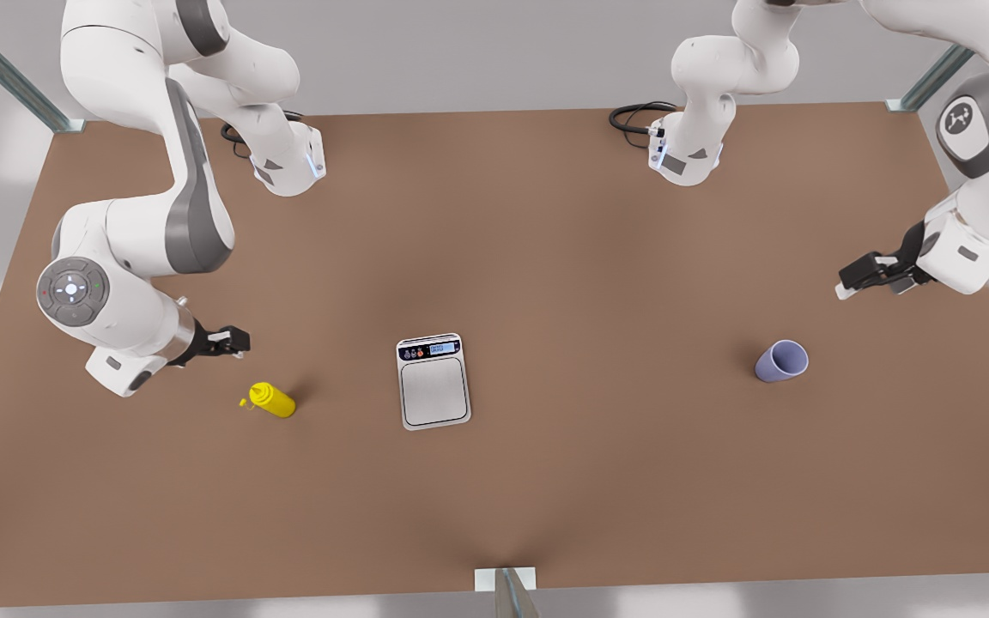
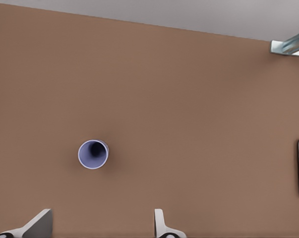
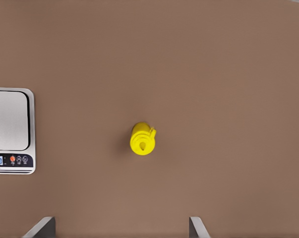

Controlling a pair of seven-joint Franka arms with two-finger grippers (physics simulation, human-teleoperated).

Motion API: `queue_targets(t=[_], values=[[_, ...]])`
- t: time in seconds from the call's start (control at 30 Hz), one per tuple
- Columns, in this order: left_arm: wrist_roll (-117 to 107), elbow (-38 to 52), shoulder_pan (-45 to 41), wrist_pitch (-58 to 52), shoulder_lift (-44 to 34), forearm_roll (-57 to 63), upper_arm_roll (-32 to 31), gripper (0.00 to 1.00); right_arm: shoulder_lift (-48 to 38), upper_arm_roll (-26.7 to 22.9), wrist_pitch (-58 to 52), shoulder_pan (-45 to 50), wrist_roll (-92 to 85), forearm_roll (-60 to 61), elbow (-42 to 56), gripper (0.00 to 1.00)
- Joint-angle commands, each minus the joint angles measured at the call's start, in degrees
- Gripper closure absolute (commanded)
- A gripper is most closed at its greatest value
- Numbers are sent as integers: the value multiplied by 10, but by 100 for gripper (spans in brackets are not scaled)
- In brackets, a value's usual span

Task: Move cup to the weight, pick up sauce bottle, pour sauce

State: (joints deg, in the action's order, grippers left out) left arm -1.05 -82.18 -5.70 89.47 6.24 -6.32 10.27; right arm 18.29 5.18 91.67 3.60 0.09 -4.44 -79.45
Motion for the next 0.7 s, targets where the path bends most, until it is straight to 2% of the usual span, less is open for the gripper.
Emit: queue_targets(t=[0.0,0.1,0.2,0.27,0.3,0.4,0.47,0.57,0.67], values=[[0,0,2,0,1,0,0,0,0,0,0,0,0,0,0,0],[0,0,3,1,5,1,0,0,0,0,-1,-4,-6,0,-1,0],[20,0,52,2,63,25,-1,0,9,3,0,-17,-22,19,-1,0],[86,0,100,33,123,25,-1,0,9,3,0,-39,-133,42,0,0],[85,-10,101,84,155,24,-1,0,9,2,1,-51,-242,65,1,0],[81,-119,92,231,149,23,-1,0,11,0,2,-112,-457,236,12,0],[81,-201,91,330,135,23,-1,0,11,2,-2,-163,-664,319,4,0],[81,-282,92,381,122,21,-1,0,88,2,-64,-247,-857,508,-13,0],[81,-335,93,423,120,21,-1,0,154,3,-90,-294,-985,576,-42,0]])
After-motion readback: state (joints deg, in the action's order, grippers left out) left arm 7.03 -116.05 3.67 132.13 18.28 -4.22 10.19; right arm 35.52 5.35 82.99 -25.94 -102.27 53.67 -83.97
